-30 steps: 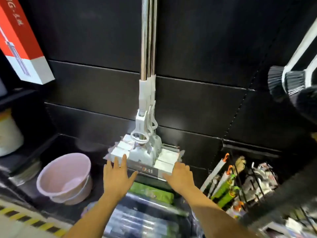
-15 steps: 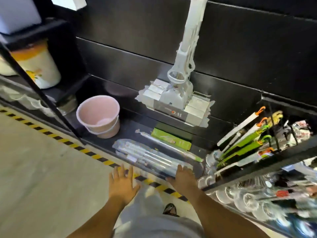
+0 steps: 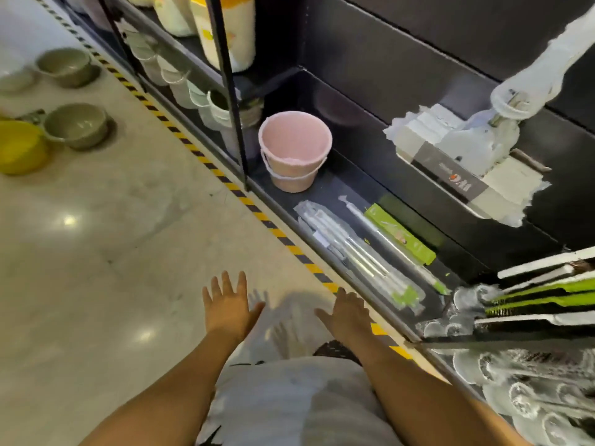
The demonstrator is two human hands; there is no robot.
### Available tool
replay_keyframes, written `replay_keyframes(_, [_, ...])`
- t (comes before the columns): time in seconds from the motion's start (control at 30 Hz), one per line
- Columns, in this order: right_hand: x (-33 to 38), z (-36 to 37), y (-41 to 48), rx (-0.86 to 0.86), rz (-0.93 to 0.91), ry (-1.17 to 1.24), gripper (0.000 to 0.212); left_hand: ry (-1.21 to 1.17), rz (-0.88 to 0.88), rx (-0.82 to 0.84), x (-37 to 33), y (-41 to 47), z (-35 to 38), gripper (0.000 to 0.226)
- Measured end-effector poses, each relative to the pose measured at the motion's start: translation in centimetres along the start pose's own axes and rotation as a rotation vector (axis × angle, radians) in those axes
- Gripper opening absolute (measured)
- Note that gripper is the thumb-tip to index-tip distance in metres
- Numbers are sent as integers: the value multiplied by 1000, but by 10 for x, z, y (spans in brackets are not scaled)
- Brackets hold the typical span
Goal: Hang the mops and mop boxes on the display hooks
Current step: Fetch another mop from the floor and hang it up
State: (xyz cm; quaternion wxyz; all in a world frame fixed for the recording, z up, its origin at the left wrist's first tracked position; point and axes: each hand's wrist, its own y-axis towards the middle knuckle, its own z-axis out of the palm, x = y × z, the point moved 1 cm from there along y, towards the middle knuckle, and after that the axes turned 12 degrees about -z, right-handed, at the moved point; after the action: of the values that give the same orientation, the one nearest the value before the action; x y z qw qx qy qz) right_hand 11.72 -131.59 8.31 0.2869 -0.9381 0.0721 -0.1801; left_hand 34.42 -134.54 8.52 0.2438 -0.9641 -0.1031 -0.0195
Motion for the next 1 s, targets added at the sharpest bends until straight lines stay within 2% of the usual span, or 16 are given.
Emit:
replay_keyframes(0.27, [123, 37, 19, 113, -383, -287, 82, -247, -436, 45, 128, -36, 39, 81])
replay_keyframes(0.53, [226, 68, 23, 232, -671, -509, 69, -472, -771, 85, 197, -81, 71, 80])
replay_keyframes(0.77, [334, 105, 23, 386, -994, -721, 78, -663, -1123, 167, 248, -114, 91, 80])
replay_keyframes(1.0, [455, 124, 48, 465, -1182, -925, 77, -813, -1352, 145, 293, -95, 81, 81])
